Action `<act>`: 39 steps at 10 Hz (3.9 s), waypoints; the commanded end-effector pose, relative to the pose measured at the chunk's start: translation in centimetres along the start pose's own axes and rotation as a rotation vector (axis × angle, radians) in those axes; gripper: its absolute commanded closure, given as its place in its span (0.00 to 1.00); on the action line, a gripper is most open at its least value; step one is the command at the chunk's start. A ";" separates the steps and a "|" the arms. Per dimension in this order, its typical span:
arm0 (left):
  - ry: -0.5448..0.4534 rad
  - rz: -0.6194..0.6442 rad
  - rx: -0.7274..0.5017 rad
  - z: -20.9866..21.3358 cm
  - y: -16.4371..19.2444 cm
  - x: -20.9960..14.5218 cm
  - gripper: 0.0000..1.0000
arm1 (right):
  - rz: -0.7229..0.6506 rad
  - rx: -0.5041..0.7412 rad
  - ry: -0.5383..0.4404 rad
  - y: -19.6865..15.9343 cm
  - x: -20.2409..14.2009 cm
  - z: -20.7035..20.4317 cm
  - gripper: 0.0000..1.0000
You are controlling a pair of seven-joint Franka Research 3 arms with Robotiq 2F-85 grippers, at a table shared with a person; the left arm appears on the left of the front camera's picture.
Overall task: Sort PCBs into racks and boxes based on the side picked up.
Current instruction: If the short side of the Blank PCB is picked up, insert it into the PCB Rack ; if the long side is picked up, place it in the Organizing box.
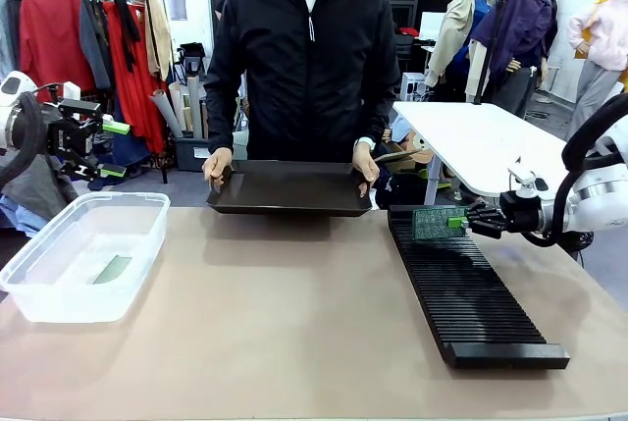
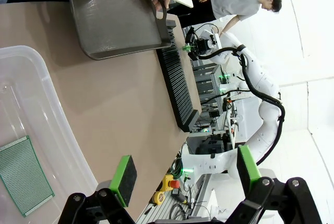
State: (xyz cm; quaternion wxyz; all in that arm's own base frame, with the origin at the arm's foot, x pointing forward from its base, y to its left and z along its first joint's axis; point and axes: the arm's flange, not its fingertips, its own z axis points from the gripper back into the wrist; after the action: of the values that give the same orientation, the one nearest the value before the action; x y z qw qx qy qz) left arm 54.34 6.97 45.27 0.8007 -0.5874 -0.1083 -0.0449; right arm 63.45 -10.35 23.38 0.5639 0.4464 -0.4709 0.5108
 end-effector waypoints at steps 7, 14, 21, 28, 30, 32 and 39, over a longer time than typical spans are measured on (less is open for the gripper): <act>-0.004 0.005 0.007 0.1 -0.2 -0.1 0.00 | 0.017 0.000 0.037 -1.0 0.2 -0.9 1.00; -0.004 0.005 0.007 0.1 -0.2 -0.1 0.00 | 0.025 0.022 0.042 -0.6 -0.2 -0.8 1.00; -0.004 0.005 0.007 0.1 -0.2 -0.1 0.00 | 0.034 0.037 0.045 -0.3 -0.5 -0.8 1.00; -0.004 0.005 0.007 0.1 -0.2 -0.1 0.00 | 0.002 0.006 0.021 -0.2 -0.2 -0.6 1.00; -0.004 0.005 0.007 0.1 -0.2 -0.1 0.00 | 0.002 0.006 0.021 -0.2 -0.2 -0.6 1.00; -0.004 0.005 0.007 0.1 -0.2 -0.1 0.00 | 0.008 0.018 0.003 -0.3 -0.4 -0.4 1.00; -0.004 0.005 0.007 0.1 -0.2 -0.1 0.00 | 0.032 0.063 0.013 -1.2 -1.2 -0.3 1.00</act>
State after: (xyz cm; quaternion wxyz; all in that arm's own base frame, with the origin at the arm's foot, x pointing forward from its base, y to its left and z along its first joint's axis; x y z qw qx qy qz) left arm 54.34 6.97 45.27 0.8007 -0.5874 -0.1083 -0.0449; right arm 64.19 -10.16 22.43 0.5578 0.4502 -0.4658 0.5188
